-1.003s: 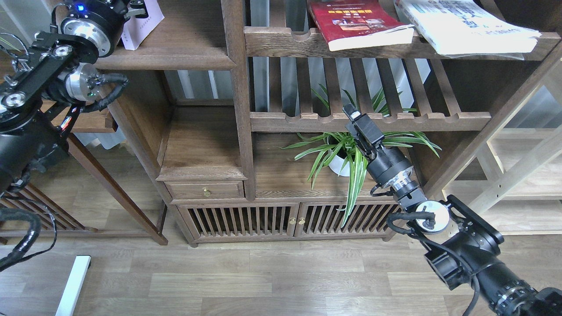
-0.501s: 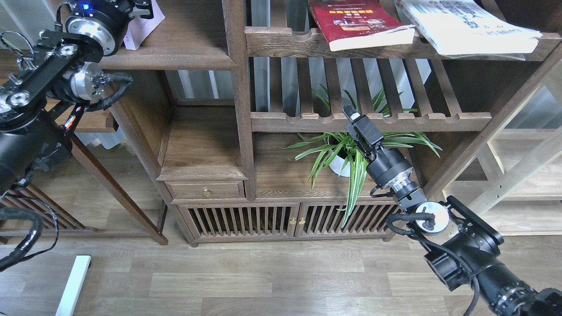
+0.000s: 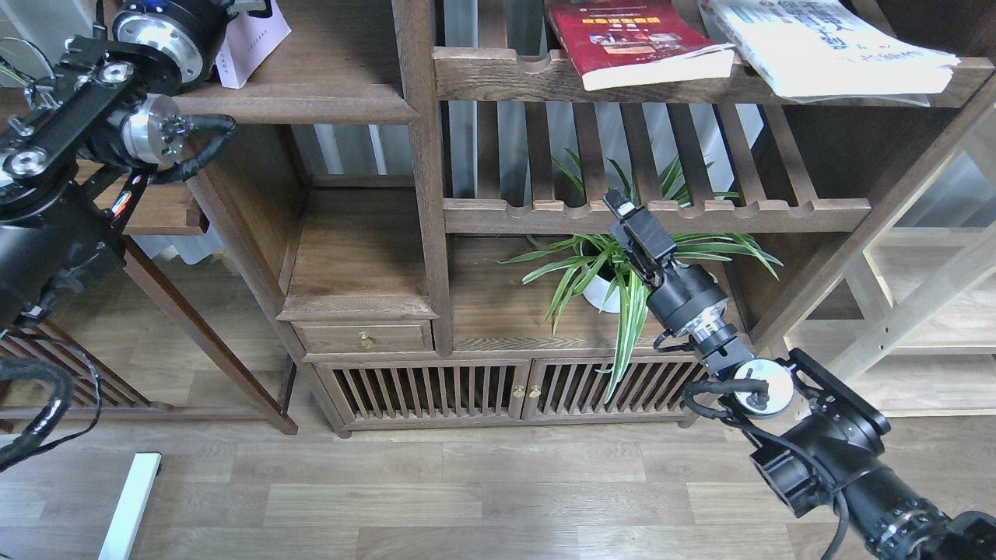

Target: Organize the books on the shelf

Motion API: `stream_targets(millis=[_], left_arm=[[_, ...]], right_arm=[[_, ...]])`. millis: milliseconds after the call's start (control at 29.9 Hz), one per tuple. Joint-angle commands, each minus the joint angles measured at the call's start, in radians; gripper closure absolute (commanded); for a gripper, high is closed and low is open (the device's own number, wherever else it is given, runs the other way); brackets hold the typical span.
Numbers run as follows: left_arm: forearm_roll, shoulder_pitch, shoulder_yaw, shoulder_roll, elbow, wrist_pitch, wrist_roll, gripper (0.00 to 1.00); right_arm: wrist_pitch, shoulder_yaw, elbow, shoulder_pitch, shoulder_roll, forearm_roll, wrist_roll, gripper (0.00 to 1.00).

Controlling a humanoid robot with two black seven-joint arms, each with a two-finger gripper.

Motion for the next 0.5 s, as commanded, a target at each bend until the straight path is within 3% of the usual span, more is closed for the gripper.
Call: stream_targets(millis=[0,267,468], left_arm=[[0.001,0.011,0.001,0.011,-0.032,0.013,0.011,0.54],[0.001,0.011,0.001,0.029,-0.062,0.031,0.012,0.54],[0.001,0.005,-0.004,0.065,-0.090,0.031,0.037,0.54]], right_arm=[[0.000,0.000,0.000,0.000,-0.003,-0.002,0.000,0.07],[0.000,0.005,0.001,-0.002,-0.003,0.000,0.000,0.07],[0.000,0.002,0.000,-0.002,-0.003,0.000,0.000,0.07]])
